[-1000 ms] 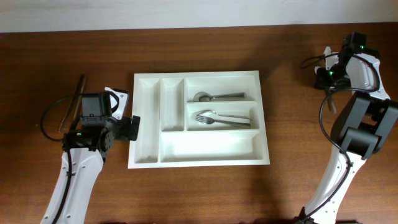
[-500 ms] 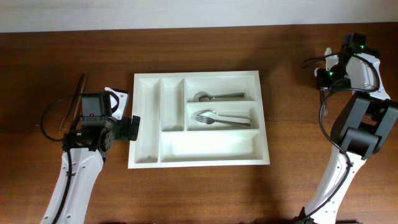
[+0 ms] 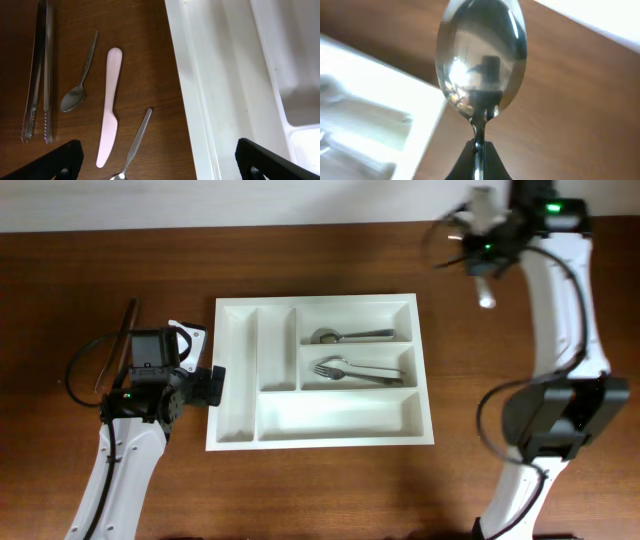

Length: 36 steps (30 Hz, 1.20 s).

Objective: Pack container
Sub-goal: 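Carry the spoon into the upper-right compartment and release it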

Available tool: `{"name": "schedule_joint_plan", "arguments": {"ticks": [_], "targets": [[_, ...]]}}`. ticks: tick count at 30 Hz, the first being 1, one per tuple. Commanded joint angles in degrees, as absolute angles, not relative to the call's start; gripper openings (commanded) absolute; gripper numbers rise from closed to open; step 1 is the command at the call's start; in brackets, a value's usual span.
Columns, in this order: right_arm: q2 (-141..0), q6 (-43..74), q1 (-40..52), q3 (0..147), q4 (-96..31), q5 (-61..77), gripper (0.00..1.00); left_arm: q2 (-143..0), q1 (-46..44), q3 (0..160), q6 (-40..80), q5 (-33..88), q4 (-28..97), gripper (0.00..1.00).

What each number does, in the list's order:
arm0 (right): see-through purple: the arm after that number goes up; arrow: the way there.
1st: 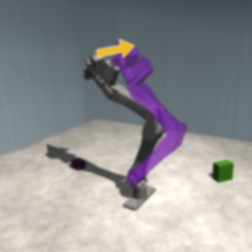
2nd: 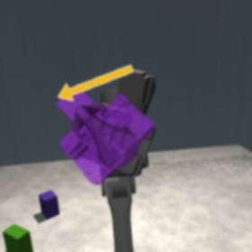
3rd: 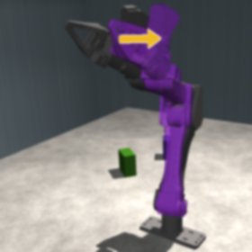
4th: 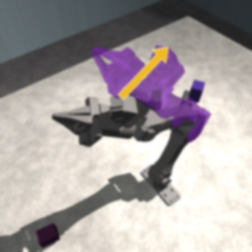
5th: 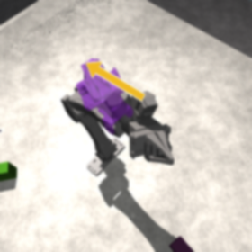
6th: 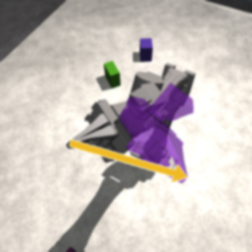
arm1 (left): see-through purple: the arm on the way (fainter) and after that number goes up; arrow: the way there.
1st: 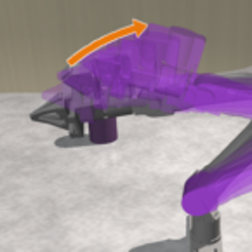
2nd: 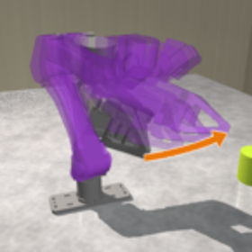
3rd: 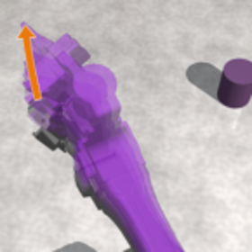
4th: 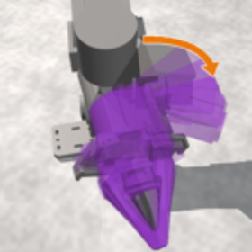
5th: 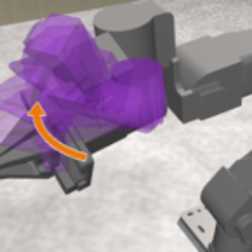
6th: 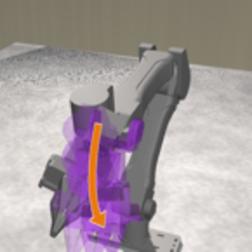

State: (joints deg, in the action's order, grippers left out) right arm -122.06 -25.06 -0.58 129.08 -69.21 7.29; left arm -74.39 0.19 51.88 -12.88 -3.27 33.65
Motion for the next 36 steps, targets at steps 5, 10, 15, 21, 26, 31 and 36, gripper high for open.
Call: {"name": "schedule_joint_plan", "arguments": {"ticks": [5,10,15,21,26,31,36], "targets": [[-125.32,-49.67,14.35,123.90,-70.74,8.64,0.04,-74.56,0.54,52.75,-13.80,-3.44,33.69,0.99],[-128.90,-62.52,20.12,120.49,-70.67,10.26,0.04,-74.56,0.54,52.75,-13.80,-3.44,33.69,0.99],[-132.38,-70.13,22.92,120.11,-68.51,10.87,0.04,-74.56,0.54,52.75,-13.80,-3.44,33.71,0.99],[-134.23,-70.37,22.50,120.09,-64.27,10.96,0.04,-74.56,0.54,52.75,-13.80,-3.44,33.69,0.99],[-135.17,-70.72,21.32,120.09,-64.34,11.07,0.04,-74.56,0.54,52.75,-13.80,-3.44,33.69,0.99],[-135.39,-70.70,20.86,120.09,-64.34,12.08,0.04,-74.56,0.54,52.75,-13.80,-3.44,33.69,0.99],[-135.39,-68.14,20.86,120.11,-64.20,12.03,0.24,-74.56,0.54,52.75,-13.80,-3.44,33.69,0.99]]}}
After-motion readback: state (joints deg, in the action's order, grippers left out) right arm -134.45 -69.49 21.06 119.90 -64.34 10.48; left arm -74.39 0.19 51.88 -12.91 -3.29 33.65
